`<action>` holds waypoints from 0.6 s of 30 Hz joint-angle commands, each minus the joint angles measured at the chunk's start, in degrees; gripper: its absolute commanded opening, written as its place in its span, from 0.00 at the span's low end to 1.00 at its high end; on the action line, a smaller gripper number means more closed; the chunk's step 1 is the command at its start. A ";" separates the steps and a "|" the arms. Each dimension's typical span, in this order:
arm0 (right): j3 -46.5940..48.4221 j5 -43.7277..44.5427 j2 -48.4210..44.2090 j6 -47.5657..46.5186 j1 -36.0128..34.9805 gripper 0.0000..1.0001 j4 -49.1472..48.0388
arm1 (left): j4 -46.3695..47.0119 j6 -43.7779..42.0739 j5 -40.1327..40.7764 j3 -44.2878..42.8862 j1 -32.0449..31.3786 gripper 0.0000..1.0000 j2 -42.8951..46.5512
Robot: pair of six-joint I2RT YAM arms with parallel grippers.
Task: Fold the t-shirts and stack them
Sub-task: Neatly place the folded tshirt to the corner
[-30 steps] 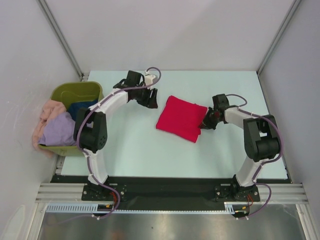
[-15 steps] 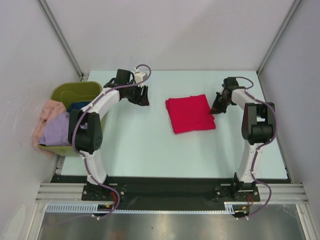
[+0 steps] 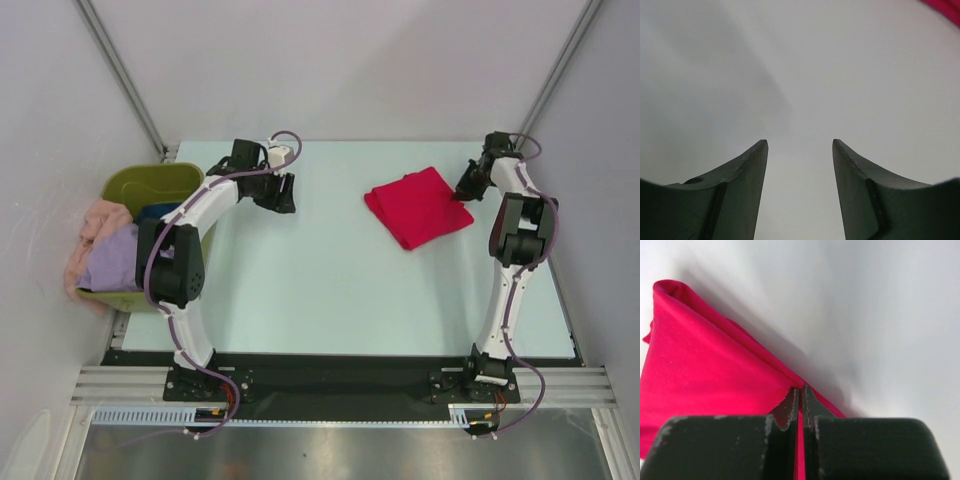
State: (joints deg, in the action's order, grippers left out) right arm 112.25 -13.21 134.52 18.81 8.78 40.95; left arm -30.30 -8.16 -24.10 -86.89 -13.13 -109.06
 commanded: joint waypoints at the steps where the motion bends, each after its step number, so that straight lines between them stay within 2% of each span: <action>1: 7.26 7.04 3.37 2.81 5.27 0.00 -2.01 | -0.10 -1.68 0.72 -1.08 0.56 0.60 1.22; 7: 12.03 12.50 6.63 8.51 10.55 0.00 -4.82 | -1.24 -1.86 1.51 -3.10 0.73 0.60 -0.19; 10: 15.71 12.51 9.09 8.36 12.75 0.00 -7.81 | -1.86 -1.68 1.51 -4.07 0.73 0.60 -0.98; 15: 33.89 12.60 19.27 5.98 13.46 0.00 -5.08 | -2.65 -2.12 1.95 -4.43 0.82 0.60 -1.07; 18: 31.39 15.40 19.38 7.55 13.64 0.00 -9.98 | -3.09 -2.12 2.48 -4.51 1.00 0.60 -1.25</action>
State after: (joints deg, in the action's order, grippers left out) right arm 142.04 -2.02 152.86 24.86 21.76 36.99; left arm -32.82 -9.13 -22.37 -88.84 -12.78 -110.02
